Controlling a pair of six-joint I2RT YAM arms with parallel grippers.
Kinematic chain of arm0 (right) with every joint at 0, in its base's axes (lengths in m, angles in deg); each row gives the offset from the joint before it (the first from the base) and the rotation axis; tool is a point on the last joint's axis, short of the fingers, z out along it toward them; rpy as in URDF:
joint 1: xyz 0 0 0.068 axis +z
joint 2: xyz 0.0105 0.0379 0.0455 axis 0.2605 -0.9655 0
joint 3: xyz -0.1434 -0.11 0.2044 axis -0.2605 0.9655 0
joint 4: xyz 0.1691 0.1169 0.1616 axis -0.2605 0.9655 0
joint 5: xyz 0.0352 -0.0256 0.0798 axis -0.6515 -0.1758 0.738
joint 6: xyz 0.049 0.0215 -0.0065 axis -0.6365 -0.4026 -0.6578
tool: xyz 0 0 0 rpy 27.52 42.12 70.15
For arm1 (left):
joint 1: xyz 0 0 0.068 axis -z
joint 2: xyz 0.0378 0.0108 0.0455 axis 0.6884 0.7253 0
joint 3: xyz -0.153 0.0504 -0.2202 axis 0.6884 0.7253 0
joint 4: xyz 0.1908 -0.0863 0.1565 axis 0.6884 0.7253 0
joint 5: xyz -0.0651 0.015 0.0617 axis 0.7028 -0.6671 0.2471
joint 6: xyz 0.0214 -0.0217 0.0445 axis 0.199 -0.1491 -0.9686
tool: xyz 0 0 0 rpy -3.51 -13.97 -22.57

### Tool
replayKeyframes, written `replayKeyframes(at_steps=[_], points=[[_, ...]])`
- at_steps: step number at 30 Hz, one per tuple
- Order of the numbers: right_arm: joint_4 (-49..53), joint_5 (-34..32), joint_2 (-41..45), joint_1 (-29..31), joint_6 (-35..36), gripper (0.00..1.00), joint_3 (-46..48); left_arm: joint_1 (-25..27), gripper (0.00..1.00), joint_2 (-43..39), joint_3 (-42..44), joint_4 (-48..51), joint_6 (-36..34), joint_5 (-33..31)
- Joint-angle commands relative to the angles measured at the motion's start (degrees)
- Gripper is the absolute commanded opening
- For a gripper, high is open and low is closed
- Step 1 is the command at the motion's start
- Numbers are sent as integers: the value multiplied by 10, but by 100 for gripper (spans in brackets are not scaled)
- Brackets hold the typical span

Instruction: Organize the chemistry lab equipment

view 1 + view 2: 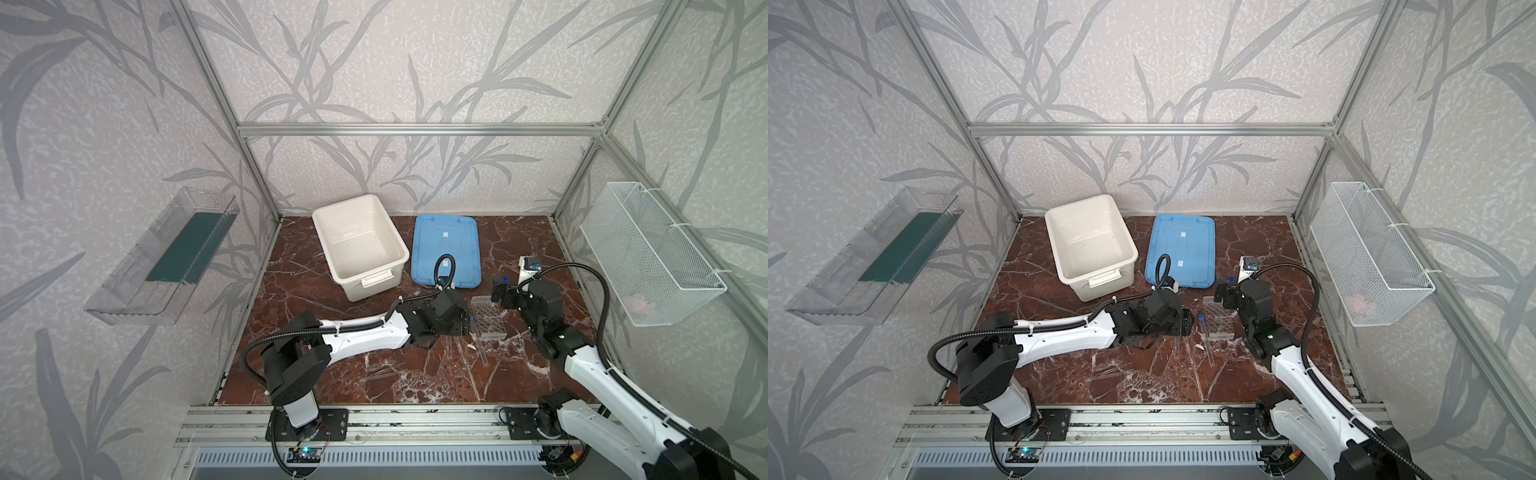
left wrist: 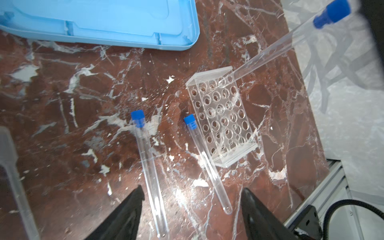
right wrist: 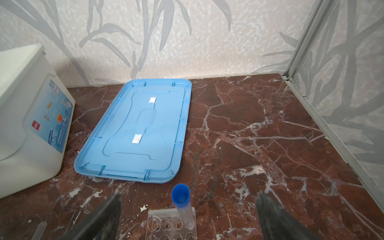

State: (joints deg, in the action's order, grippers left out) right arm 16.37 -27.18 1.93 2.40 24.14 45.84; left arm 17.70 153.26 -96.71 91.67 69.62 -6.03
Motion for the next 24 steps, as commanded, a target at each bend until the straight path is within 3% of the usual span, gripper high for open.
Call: replayKeyframes(at_steps=[1,6,8,13,16,18,24], points=[[149,42,31,-13,-42,99,-52,6,73,-13,16,65,-1,4],[270,148,55,-15,-59,99,-85,17,70,20,-2,113,-16,35],[313,179,61,-15,-66,99,-94,20,65,30,1,111,-15,46],[351,263,84,-15,-85,99,-75,26,57,59,-25,142,-31,42],[356,273,103,-15,-95,99,-55,28,51,87,-50,172,-40,31],[367,274,108,-15,-95,99,-54,29,40,103,-53,166,-43,30],[367,277,118,-15,-92,99,-48,34,38,139,-85,186,-55,23]])
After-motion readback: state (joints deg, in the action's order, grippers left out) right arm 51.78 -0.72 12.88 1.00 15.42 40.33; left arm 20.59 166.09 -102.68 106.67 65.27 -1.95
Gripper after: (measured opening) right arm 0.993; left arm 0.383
